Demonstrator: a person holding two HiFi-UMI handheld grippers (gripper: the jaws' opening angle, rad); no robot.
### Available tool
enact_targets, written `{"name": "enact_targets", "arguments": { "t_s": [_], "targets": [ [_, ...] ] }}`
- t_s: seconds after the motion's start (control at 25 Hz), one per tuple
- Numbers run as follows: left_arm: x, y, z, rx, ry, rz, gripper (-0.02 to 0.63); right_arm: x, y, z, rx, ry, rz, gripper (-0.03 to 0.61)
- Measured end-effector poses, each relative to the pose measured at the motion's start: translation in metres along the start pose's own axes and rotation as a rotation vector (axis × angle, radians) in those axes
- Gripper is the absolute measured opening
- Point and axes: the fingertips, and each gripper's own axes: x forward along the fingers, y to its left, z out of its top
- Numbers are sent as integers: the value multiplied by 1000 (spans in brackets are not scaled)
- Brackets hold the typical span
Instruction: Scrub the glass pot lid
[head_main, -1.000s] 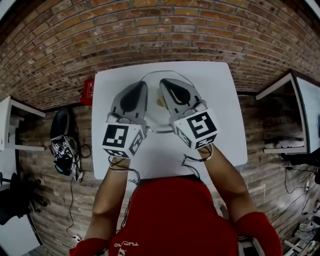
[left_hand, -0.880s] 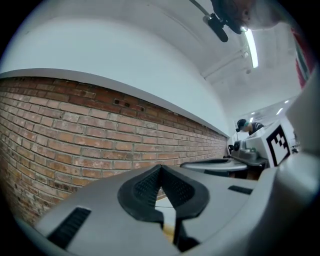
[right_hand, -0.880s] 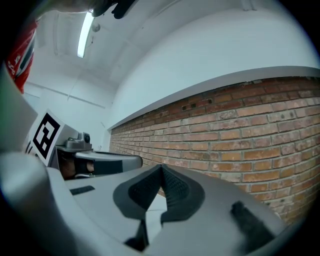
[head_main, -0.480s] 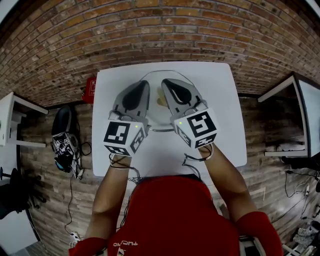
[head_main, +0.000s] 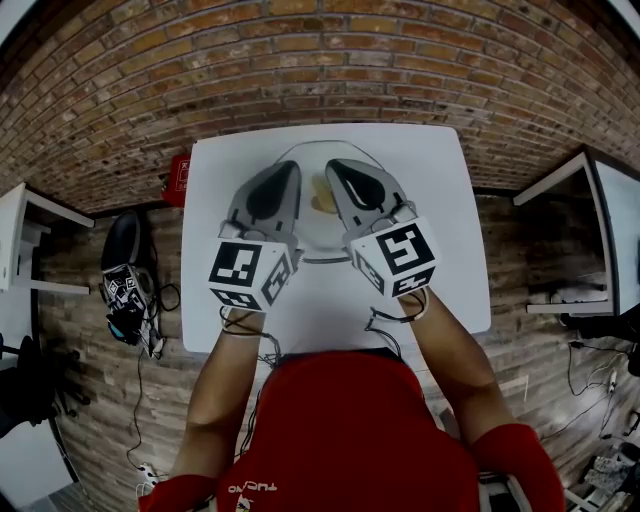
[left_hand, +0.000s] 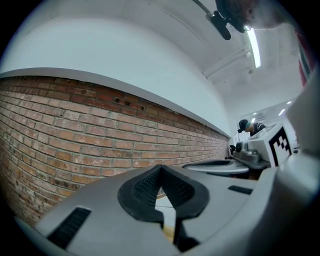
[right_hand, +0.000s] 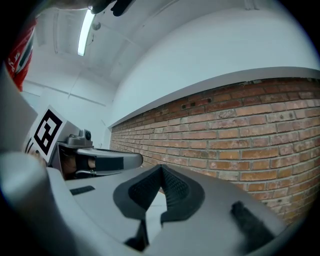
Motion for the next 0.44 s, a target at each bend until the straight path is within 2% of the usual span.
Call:
{"name": "enact_targets", "arguments": {
  "t_s": [0.44],
  "targets": [
    [1,4,0,-3,-4,11,17,2,-5,-1,4,-4,-6,29]
  ]
}}
